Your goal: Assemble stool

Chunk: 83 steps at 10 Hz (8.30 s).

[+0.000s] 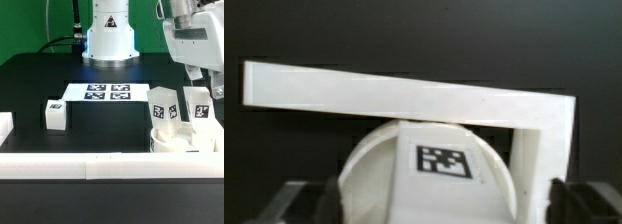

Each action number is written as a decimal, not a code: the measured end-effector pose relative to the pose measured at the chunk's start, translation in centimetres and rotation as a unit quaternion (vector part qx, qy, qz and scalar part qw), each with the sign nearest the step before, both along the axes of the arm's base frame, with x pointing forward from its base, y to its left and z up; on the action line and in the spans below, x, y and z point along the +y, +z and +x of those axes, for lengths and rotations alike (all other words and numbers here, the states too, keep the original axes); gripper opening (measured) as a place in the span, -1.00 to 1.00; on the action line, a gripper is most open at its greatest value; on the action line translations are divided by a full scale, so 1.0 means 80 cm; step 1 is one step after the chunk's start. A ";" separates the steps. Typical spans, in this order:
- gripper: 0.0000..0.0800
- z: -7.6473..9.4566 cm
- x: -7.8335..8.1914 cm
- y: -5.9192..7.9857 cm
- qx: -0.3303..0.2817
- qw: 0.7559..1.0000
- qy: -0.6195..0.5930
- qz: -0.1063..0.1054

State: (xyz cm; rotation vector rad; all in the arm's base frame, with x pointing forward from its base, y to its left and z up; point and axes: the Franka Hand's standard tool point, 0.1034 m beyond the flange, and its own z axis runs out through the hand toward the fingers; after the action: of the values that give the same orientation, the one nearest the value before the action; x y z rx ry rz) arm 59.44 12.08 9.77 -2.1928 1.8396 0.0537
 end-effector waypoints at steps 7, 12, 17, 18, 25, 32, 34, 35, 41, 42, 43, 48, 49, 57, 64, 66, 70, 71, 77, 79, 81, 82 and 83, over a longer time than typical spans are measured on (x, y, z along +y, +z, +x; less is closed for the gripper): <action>0.62 0.007 0.005 0.023 -0.039 0.946 0.318 -0.044; 0.62 0.015 0.007 0.027 -0.083 0.856 0.506 -0.064; 0.62 0.013 0.012 0.026 -0.114 0.703 0.695 -0.099; 0.62 0.014 0.010 0.026 -0.119 0.676 0.720 -0.103; 0.62 0.020 0.001 0.023 -0.137 0.398 0.896 -0.139; 0.62 0.009 -0.006 -0.007 -0.131 0.207 0.962 -0.124; 0.62 0.006 -0.010 -0.016 -0.129 0.210 0.962 -0.119; 0.62 0.005 -0.010 -0.018 -0.128 0.211 0.962 -0.117; -0.16 0.005 -0.011 -0.019 -0.127 0.226 0.959 -0.118; -0.16 0.004 -0.011 -0.019 -0.126 0.249 0.953 -0.117; -0.16 0.003 -0.011 -0.020 -0.117 0.319 0.933 -0.117; -0.16 0.003 -0.006 -0.021 -0.096 0.570 0.805 -0.134; -0.16 0.003 -0.005 -0.021 -0.093 0.590 0.791 -0.134; -0.16 0.001 -0.002 -0.022 -0.063 0.834 0.535 -0.122; -0.16 0.000 0.004 -0.024 -0.031 0.964 0.253 -0.073; -0.16 0.001 0.004 -0.024 -0.023 0.990 0.136 -0.042; -0.16 0.005 0.007 -0.025 0.009 0.996 -0.082 0.019; -0.16 0.006 0.006 -0.024 0.017 0.992 -0.120 0.029; 0.61 0.012 0.019 -0.001 0.003 0.999 -0.040 0.027; 0.62 0.011 0.018 -0.003 -0.015 0.999 0.034 0.014; 0.62 0.011 0.018 -0.004 -0.034 0.992 0.119 0.000; 0.62 0.009 0.016 -0.004 -0.039 0.980 0.194 -0.016; 0.62 0.011 0.017 -0.001 -0.052 0.960 0.272 -0.034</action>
Offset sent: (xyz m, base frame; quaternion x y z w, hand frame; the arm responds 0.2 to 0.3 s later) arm 0.0000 0.0000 0.0000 0.0000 0.0000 -0.1938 0.9810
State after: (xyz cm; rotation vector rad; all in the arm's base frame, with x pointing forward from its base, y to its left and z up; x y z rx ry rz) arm 60.35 13.42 9.69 -2.6275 1.1535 -0.0174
